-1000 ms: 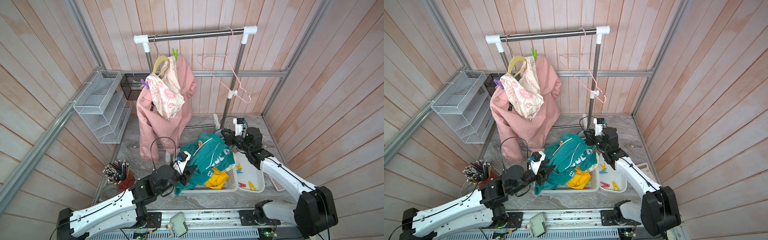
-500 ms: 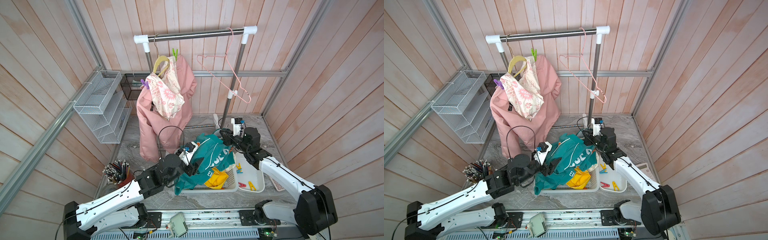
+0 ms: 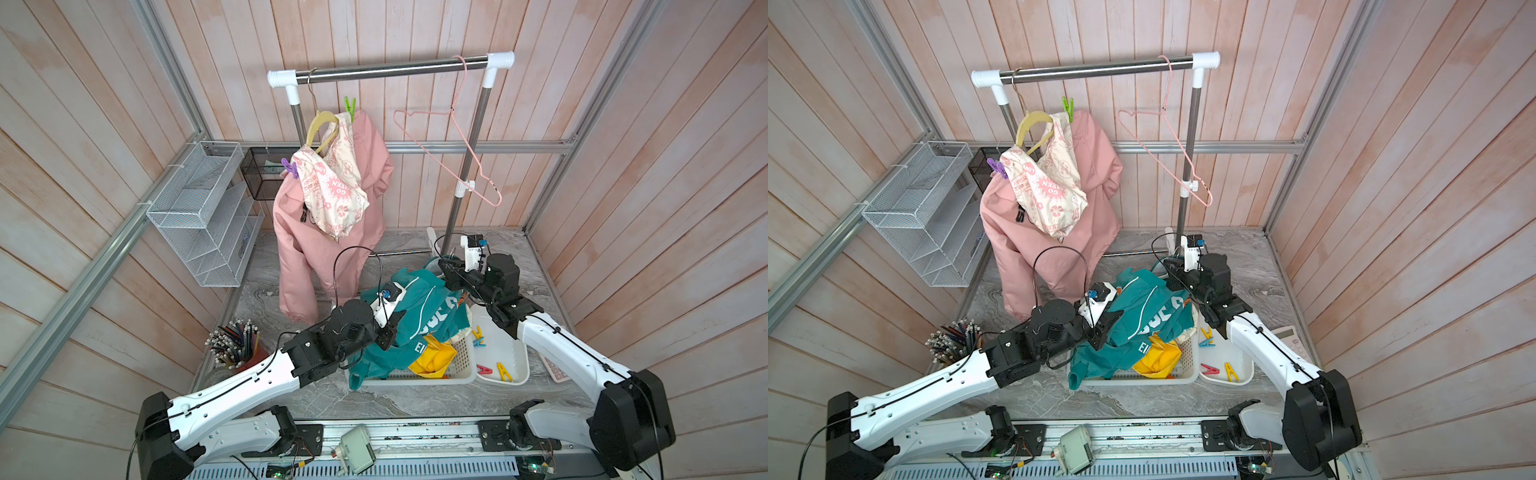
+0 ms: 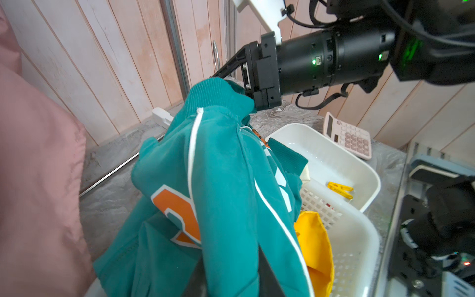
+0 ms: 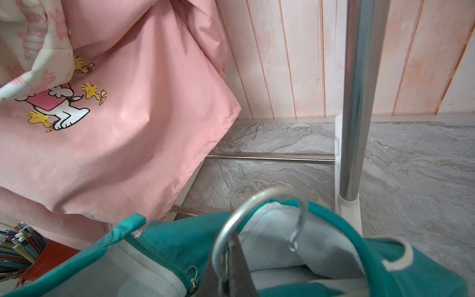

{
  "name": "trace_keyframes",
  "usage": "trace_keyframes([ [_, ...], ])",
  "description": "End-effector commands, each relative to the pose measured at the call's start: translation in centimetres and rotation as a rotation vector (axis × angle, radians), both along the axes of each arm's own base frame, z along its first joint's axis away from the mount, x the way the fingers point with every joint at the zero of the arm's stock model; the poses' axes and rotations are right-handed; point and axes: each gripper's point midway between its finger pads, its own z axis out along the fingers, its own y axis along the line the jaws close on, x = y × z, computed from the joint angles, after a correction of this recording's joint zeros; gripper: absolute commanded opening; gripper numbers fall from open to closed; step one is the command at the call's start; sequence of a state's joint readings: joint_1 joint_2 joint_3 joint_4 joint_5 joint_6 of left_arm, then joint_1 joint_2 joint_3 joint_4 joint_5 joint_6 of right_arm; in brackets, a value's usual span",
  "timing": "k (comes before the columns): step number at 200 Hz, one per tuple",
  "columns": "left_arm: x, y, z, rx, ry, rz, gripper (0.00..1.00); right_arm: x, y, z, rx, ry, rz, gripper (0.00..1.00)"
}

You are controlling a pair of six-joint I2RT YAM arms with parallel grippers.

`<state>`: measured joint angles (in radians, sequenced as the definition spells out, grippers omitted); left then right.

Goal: Remove the clothespins securing jackets to the hanger
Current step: Remove the jacket from the hanger.

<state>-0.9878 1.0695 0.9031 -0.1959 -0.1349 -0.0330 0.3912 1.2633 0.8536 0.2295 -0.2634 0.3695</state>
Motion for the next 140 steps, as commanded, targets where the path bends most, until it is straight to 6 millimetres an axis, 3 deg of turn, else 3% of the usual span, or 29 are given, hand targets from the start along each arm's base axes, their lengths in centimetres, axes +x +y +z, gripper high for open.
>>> trace_keyframes([
  [1, -0.5, 0.7, 1.0, -0.034, -0.012, -0.004, 0.09, 1.3, -0.6, 1.9, 0.031, -0.035, -0.041, 0.00],
  [28, -1.0, 1.4, 1.8, -0.075, -0.038, -0.007, 0.00, 1.6, -0.7, 1.9, 0.039, -0.033, -0.051, 0.00],
  [58, -1.9, 2.3, 2.6, -0.131, -0.073, -0.019, 0.00, 2.0, -2.0, 1.7, 0.100, -0.001, -0.081, 0.00],
  [91, -2.3, 3.3, 2.0, -0.147, -0.053, 0.000, 0.00, 2.4, -4.2, 1.8, 0.195, 0.020, -0.128, 0.00],
  [140, -2.9, 3.9, 1.1, -0.207, -0.020, 0.005, 0.00, 2.8, -4.8, 1.5, 0.235, 0.037, -0.131, 0.00],
])
